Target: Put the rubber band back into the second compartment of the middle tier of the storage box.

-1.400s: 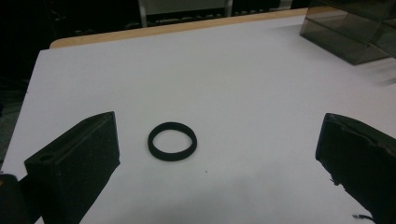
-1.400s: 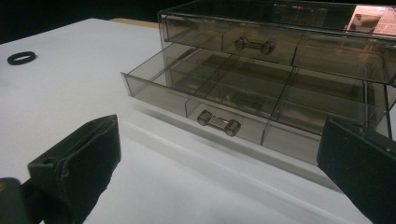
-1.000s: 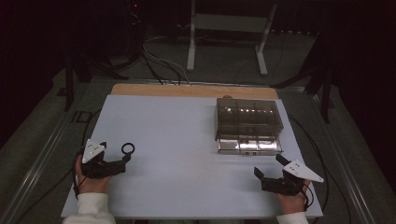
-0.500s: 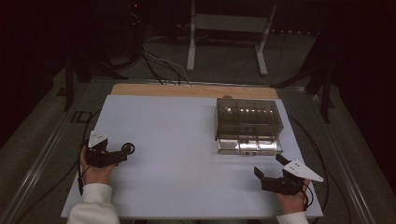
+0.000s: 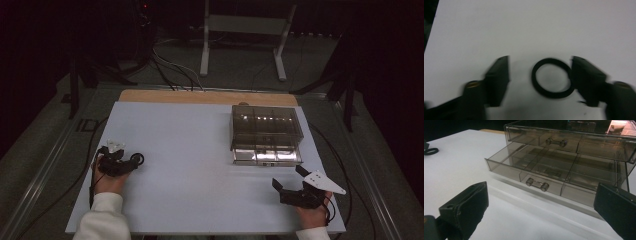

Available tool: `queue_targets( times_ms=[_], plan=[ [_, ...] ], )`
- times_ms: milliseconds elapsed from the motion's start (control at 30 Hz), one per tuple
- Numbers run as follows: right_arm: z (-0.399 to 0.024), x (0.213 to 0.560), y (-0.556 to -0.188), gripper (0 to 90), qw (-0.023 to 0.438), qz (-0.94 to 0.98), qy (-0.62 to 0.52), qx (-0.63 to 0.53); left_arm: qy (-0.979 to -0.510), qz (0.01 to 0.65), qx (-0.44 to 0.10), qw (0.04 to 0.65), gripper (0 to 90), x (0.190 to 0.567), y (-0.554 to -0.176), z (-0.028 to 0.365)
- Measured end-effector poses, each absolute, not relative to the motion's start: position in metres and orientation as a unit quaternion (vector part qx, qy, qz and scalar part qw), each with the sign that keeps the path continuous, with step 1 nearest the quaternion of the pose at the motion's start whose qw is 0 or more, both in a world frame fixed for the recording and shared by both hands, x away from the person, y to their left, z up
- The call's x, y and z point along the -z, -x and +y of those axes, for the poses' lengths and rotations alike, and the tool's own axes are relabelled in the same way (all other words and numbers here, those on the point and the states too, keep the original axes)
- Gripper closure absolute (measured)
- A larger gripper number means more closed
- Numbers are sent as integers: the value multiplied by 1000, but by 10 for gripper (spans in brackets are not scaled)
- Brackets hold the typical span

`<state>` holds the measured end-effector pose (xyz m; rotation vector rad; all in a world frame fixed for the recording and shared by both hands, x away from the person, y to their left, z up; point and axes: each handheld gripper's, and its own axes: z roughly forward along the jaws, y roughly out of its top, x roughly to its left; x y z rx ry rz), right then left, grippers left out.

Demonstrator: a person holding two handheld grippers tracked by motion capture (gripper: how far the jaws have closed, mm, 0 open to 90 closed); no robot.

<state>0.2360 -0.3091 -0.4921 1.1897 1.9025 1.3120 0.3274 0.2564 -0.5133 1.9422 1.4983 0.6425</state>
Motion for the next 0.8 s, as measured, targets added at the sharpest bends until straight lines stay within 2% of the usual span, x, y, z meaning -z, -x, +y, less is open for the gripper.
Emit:
queue_targets(
  times_ms=[133,200,233,267,400,467,500,800],
  plan=[
    [-309,492,-236,2,269,705,-440,-487,-736,567,-232,289,567,515,-328,257],
    [-309,492,-236,2,269,705,-440,-487,-739,567,-225,287,601,516,-329,258],
    [-309,492,-236,2,269,705,-441,-486,-740,567,-226,283,686,516,-329,257],
    [-309,492,-236,2,269,705,-441,-486,-742,567,-225,277,686,517,-329,257],
    [-309,492,-236,2,270,705,-442,-484,-748,564,-219,271,857,517,-329,254],
    [-309,492,-236,2,269,706,-441,-484,-749,564,-219,269,857,517,-329,253],
    [-309,492,-236,2,269,706,-442,-484,-749,565,-218,270,888,516,-329,253],
    [-309,492,-236,2,268,706,-442,-484,-741,561,-198,310,891,510,-326,255]
  ],
)
